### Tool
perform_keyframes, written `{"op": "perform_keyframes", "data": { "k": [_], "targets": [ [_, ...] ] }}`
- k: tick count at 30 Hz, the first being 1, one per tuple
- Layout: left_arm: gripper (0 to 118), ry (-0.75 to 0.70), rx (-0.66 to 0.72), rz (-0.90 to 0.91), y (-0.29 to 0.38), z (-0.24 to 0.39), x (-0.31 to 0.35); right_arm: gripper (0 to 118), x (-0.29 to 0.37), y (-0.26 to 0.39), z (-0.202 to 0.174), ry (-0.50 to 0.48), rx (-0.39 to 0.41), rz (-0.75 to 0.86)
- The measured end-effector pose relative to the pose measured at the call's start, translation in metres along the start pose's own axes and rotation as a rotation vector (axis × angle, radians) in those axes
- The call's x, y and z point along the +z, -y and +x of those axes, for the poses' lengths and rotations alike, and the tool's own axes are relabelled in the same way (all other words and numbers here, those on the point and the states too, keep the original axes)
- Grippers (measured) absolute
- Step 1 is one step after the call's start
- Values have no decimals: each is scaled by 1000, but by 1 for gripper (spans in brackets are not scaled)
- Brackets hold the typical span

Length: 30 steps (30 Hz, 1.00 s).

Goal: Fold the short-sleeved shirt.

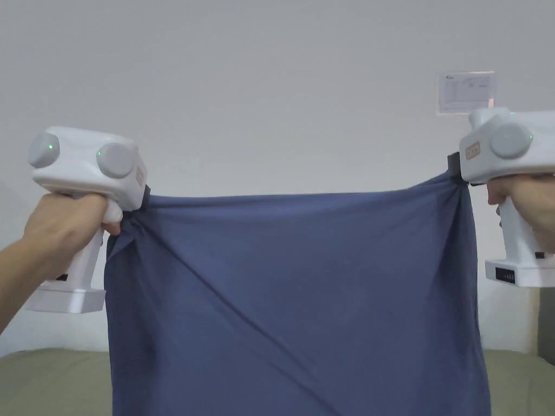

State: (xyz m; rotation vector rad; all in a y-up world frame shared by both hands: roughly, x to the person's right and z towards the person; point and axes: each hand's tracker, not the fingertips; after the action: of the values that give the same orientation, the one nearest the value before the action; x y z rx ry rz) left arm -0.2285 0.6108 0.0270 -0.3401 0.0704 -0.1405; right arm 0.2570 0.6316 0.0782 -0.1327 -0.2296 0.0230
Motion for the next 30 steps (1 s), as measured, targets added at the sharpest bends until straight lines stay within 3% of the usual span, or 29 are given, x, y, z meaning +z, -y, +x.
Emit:
{"op": "perform_keyframes", "data": {
  "k": [10,19,24,29,30],
  "targets": [
    [3,-47,-5,-4,31,11,-100,0,-79,36,-34,21,52,-39],
    [3,-15,-20,-169,149,33,-204,0,-152,177,-48,7,67,-244],
    [3,37,-17,-251,229,43,-216,0,-140,270,-47,-18,55,-335],
    [3,79,-69,-311,297,37,-172,0,-69,338,-29,-76,47,-415],
    [3,84,-59,-311,311,33,-159,0,-51,350,-23,-113,13,-428]
  ]
}}
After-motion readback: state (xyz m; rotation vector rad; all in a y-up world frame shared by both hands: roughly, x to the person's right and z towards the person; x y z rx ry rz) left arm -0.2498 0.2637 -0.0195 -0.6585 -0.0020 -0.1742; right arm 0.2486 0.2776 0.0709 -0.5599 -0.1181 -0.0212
